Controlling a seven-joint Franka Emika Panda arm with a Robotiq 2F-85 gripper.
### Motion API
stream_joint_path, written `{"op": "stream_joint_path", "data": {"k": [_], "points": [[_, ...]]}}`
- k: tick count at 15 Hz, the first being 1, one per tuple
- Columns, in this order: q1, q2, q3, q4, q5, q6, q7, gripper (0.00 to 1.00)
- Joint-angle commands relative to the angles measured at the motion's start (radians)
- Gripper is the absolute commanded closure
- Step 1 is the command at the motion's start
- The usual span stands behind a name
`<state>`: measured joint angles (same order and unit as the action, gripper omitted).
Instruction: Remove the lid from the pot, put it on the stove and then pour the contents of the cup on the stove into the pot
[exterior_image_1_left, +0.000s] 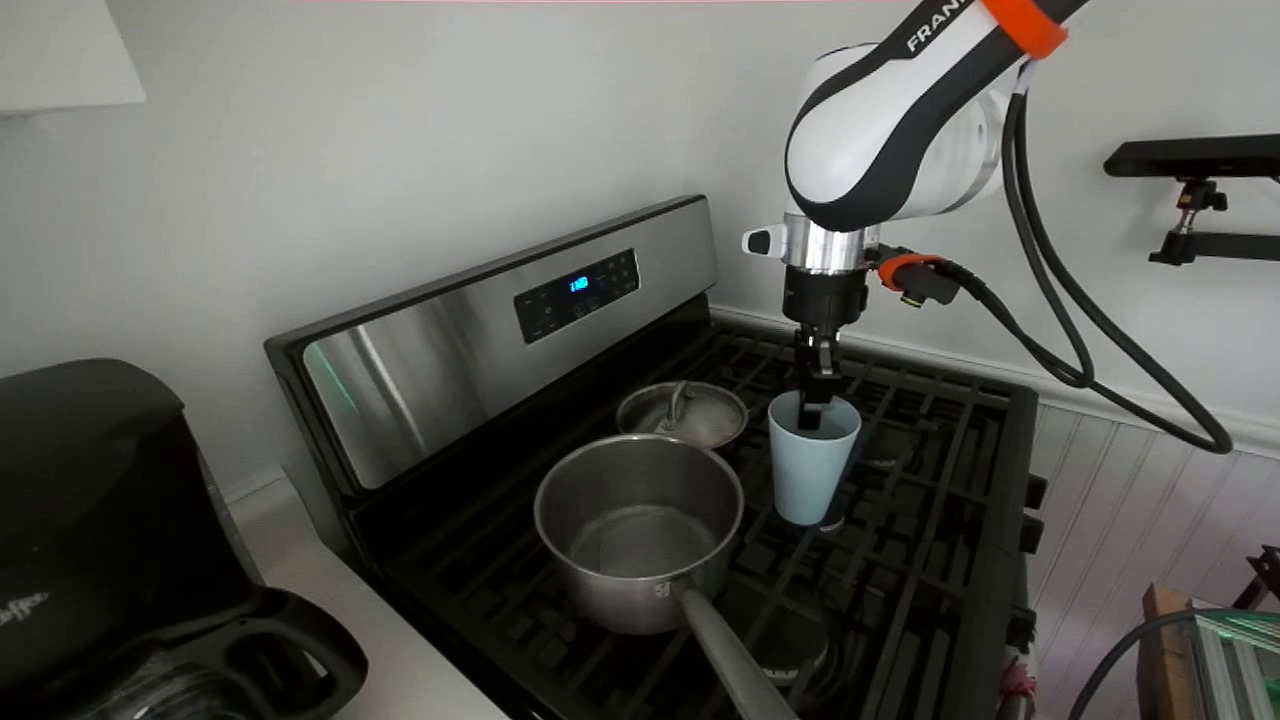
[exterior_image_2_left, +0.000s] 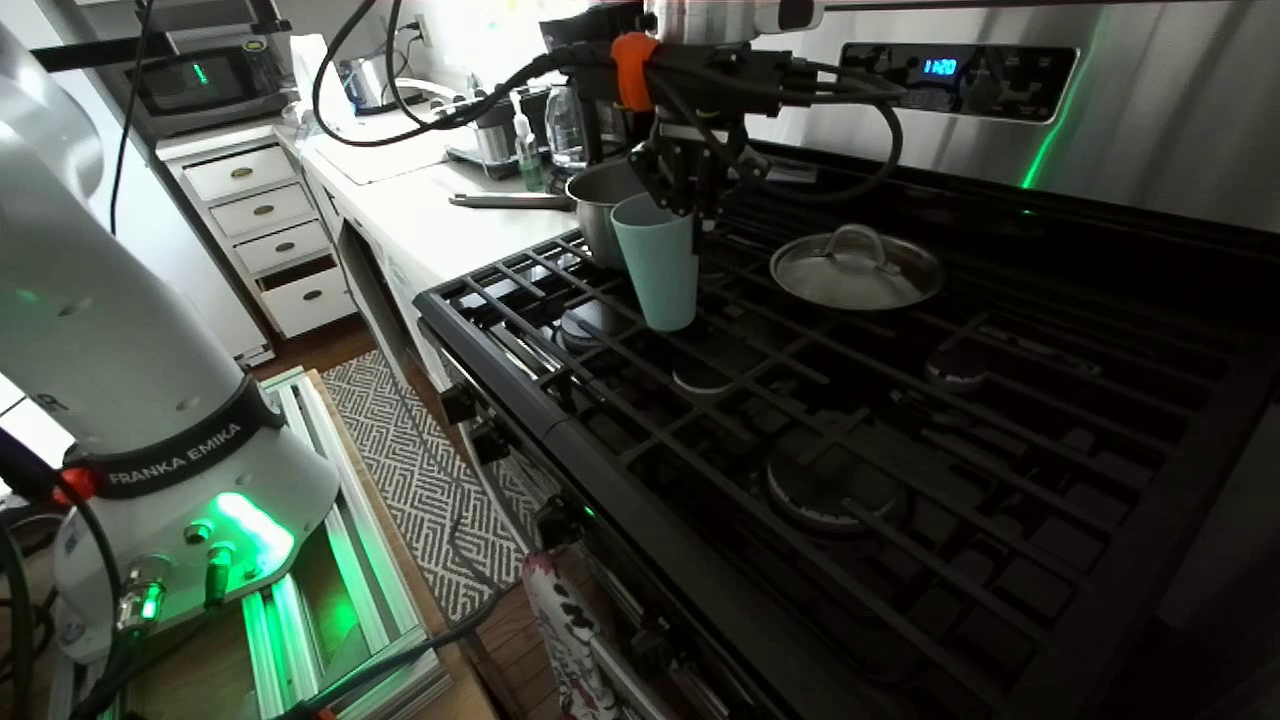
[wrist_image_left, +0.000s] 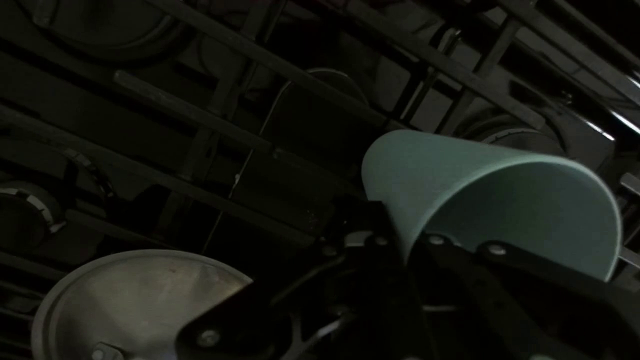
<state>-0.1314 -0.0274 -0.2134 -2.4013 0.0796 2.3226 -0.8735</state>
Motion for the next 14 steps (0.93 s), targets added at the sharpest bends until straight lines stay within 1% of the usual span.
{"op": "stream_joint_path", "data": {"k": [1, 4, 7, 9, 10, 12, 14], "points": [[-0.015, 0.031, 0.01, 0.014, 0.008, 0.001, -0.006, 0.66], [-0.017, 0.041, 0.013, 0.015, 0.008, 0.0, -0.01, 0.47], [-0.018, 0.034, 0.014, 0.013, 0.013, 0.003, -0.016, 0.25], [-0.018, 0.017, 0.015, 0.012, 0.017, 0.005, -0.022, 0.12], [-0.017, 0.01, 0.016, 0.015, 0.014, 0.004, -0.021, 0.04], [-0.016, -0.011, 0.016, 0.018, 0.004, -0.001, -0.016, 0.0], [-0.015, -0.036, 0.015, 0.022, 0.005, -0.008, -0.019, 0.0]]}}
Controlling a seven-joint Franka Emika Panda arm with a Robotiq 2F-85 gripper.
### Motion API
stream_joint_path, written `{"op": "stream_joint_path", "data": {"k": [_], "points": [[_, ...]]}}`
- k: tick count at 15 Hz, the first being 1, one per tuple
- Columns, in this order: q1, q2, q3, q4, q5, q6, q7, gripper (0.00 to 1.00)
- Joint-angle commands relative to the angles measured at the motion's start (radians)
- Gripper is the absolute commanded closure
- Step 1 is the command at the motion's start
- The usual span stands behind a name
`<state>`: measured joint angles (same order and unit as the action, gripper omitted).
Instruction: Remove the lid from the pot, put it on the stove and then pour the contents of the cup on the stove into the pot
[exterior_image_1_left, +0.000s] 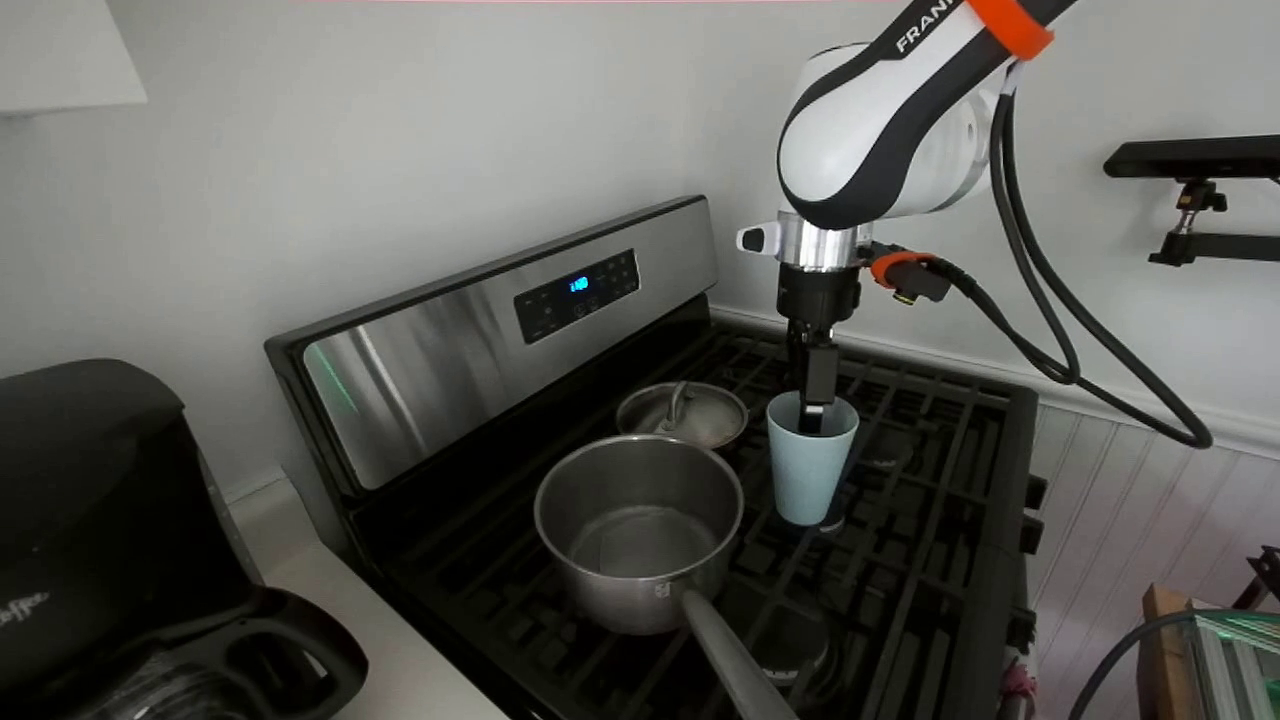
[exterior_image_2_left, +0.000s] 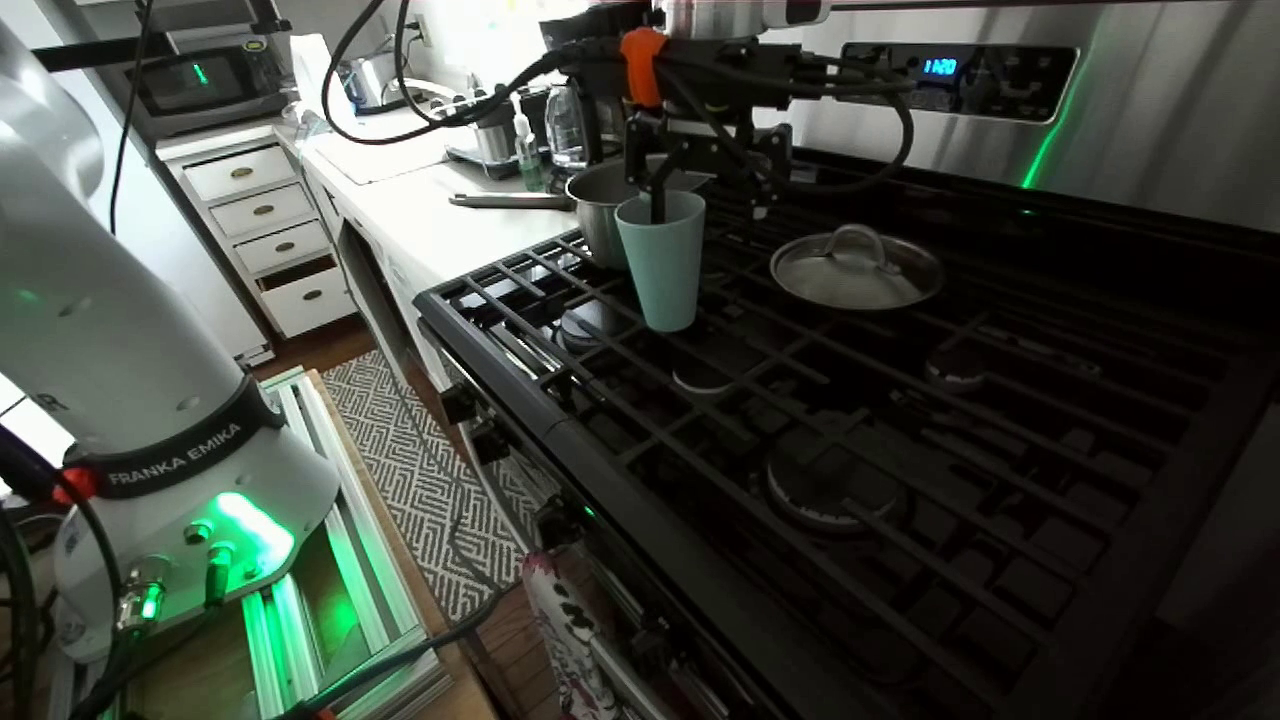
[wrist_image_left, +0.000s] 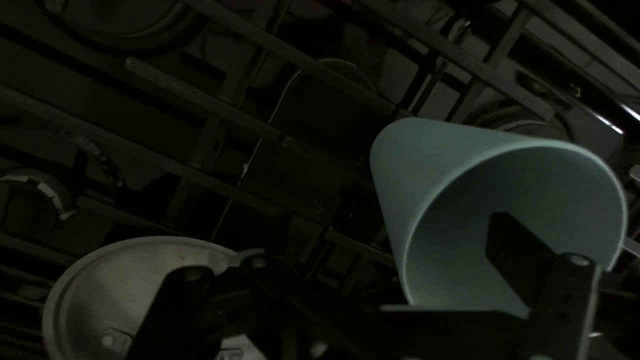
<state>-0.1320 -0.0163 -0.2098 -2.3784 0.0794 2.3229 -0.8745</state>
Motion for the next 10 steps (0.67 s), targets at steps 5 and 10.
{"op": "stream_joint_path", "data": {"k": [5, 10], "points": [[-0.009, -0.151, 0.005, -0.005, -0.019, -0.042, 0.007, 0.0], [0.01, -0.302, 0.017, -0.005, -0.043, -0.131, 0.05, 0.0]]}}
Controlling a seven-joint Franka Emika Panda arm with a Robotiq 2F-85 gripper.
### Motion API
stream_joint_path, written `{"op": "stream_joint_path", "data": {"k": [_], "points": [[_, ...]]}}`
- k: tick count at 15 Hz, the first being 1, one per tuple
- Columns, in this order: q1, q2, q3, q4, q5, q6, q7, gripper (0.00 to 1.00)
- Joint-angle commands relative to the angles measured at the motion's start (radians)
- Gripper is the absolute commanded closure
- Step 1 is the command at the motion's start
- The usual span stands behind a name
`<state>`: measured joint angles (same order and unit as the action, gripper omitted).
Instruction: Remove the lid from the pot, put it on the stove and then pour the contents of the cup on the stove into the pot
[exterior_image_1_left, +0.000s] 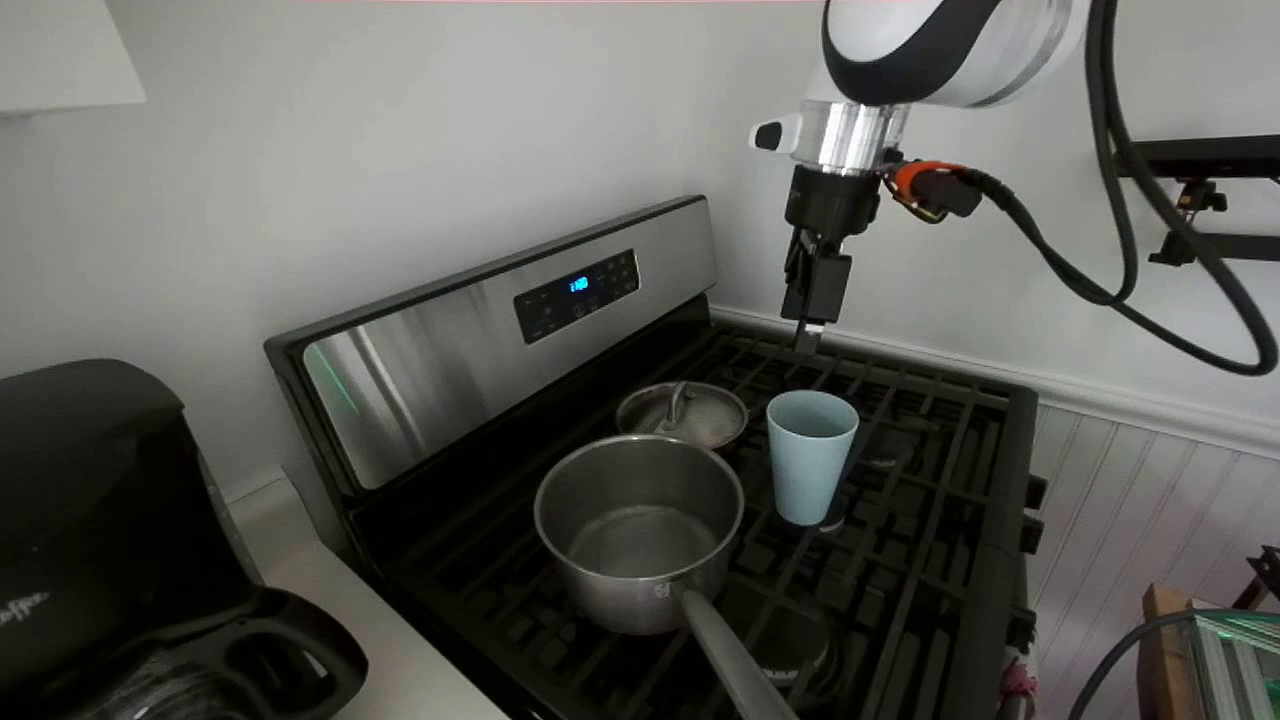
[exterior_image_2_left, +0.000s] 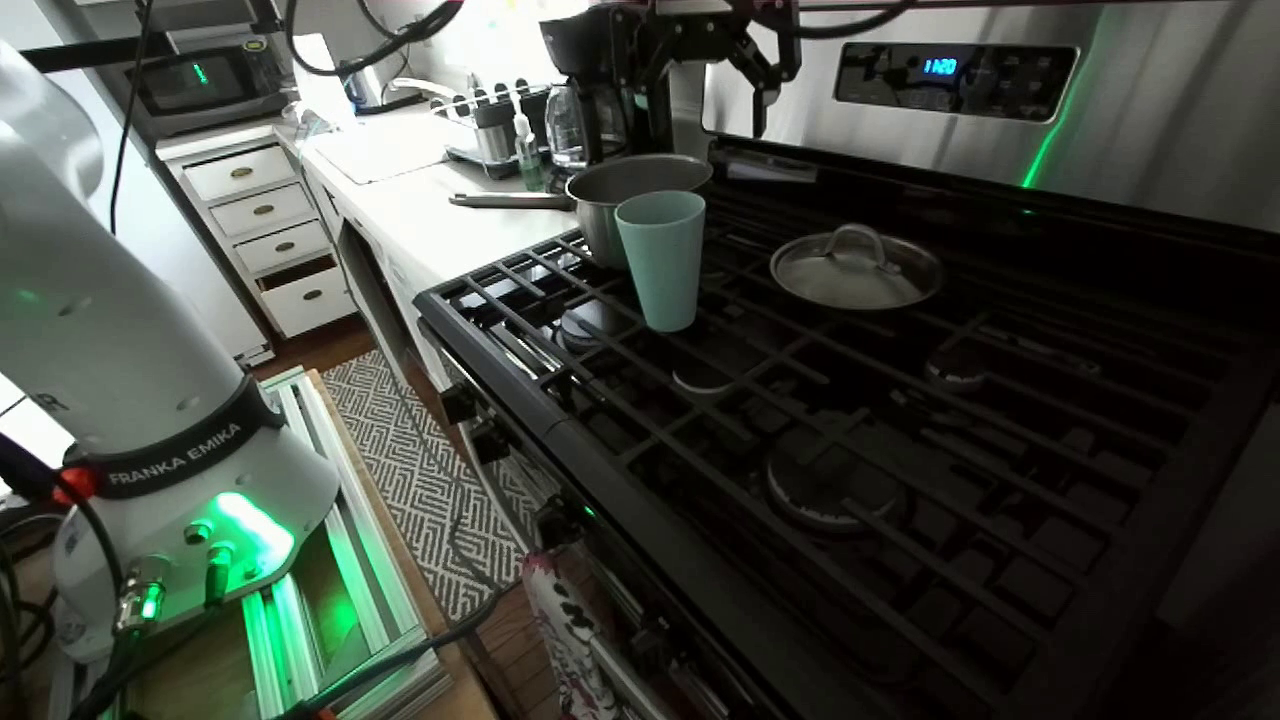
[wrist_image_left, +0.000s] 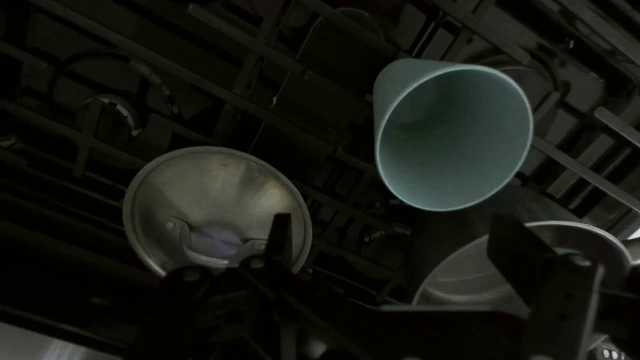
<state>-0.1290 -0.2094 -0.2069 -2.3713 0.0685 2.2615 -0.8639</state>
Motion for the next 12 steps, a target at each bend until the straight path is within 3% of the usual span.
{"op": "stream_joint_path", "data": {"k": [1, 8, 12], "points": [[0.01, -0.138, 0.019, -0.008, -0.035, -0.095, 0.054, 0.0], [0.008, -0.258, 0.077, 0.104, -0.105, -0.407, 0.385, 0.0], [0.009, -0.271, 0.105, 0.155, -0.143, -0.505, 0.578, 0.0]]}}
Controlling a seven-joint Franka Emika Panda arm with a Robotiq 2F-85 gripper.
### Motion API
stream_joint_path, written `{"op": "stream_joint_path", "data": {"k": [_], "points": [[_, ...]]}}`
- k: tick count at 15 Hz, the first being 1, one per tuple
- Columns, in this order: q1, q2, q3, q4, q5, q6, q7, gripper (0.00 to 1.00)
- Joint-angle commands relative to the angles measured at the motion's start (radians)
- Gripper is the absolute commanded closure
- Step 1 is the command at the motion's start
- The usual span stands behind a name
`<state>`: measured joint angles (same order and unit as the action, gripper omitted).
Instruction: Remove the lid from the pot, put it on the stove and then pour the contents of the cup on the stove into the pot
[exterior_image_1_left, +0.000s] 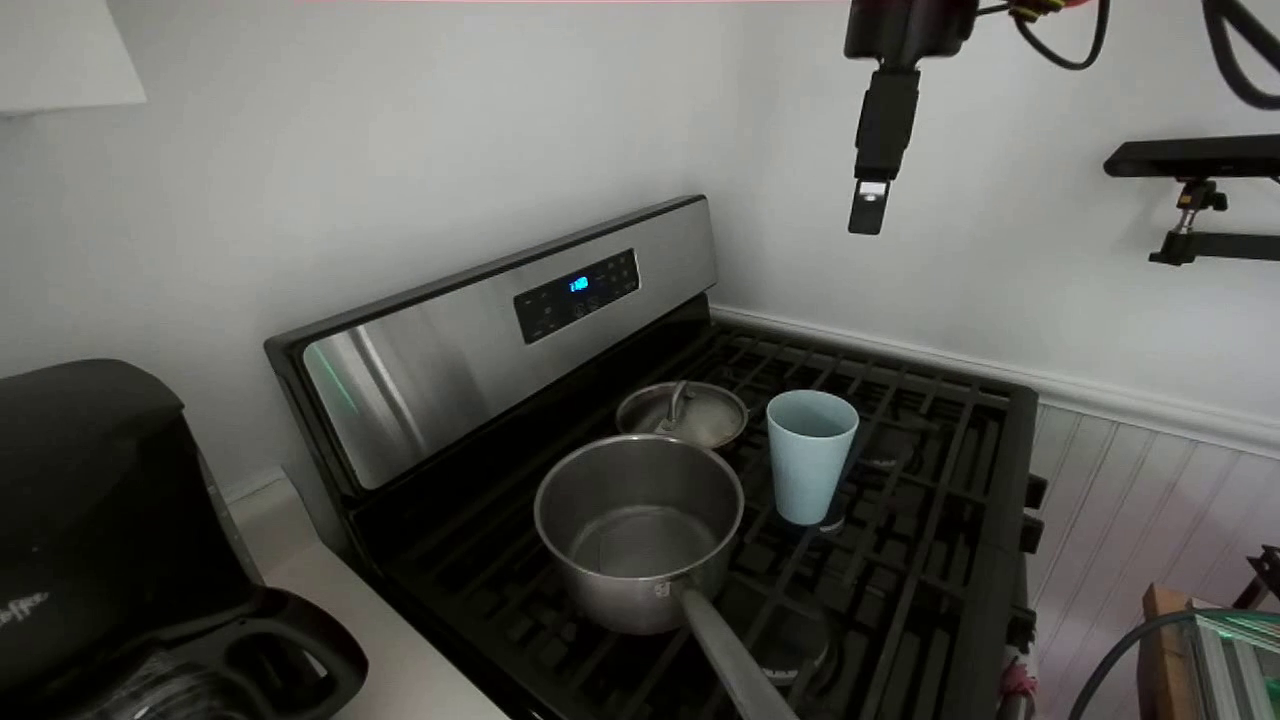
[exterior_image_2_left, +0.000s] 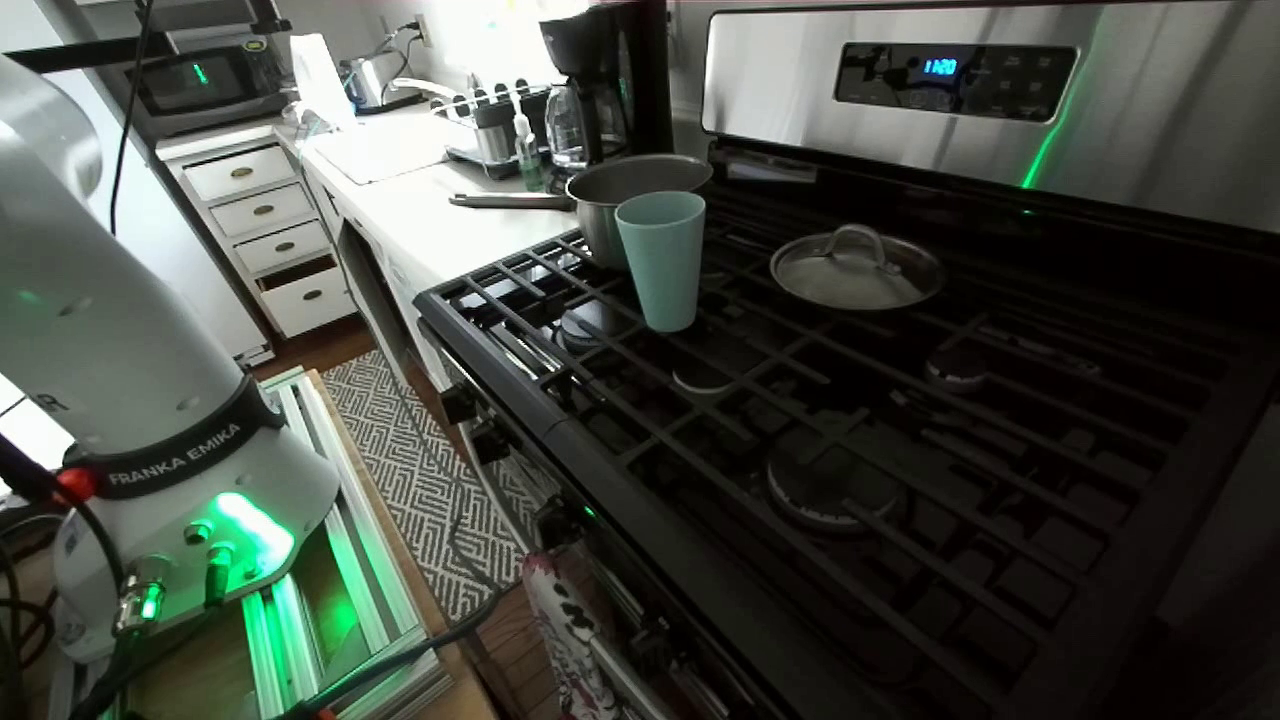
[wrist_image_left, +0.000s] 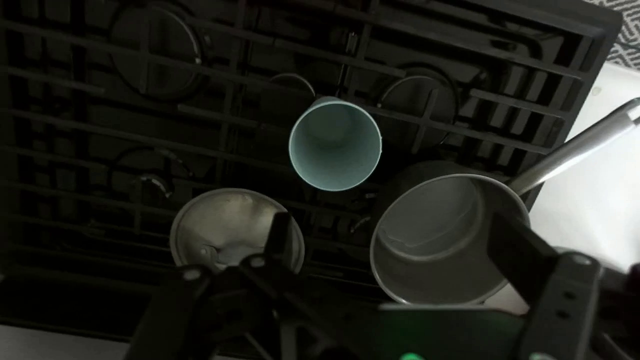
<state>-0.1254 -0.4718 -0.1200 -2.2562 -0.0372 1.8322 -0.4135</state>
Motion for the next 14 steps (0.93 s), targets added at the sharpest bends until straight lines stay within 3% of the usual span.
{"op": "stream_joint_path", "data": {"k": [1, 8, 14], "points": [[0.006, -0.01, 0.025, 0.049, -0.046, -0.088, 0.164, 0.0], [0.013, -0.055, 0.051, 0.06, -0.053, -0.029, 0.295, 0.0], [0.021, -0.046, 0.04, 0.069, -0.039, -0.029, 0.281, 0.0]]}}
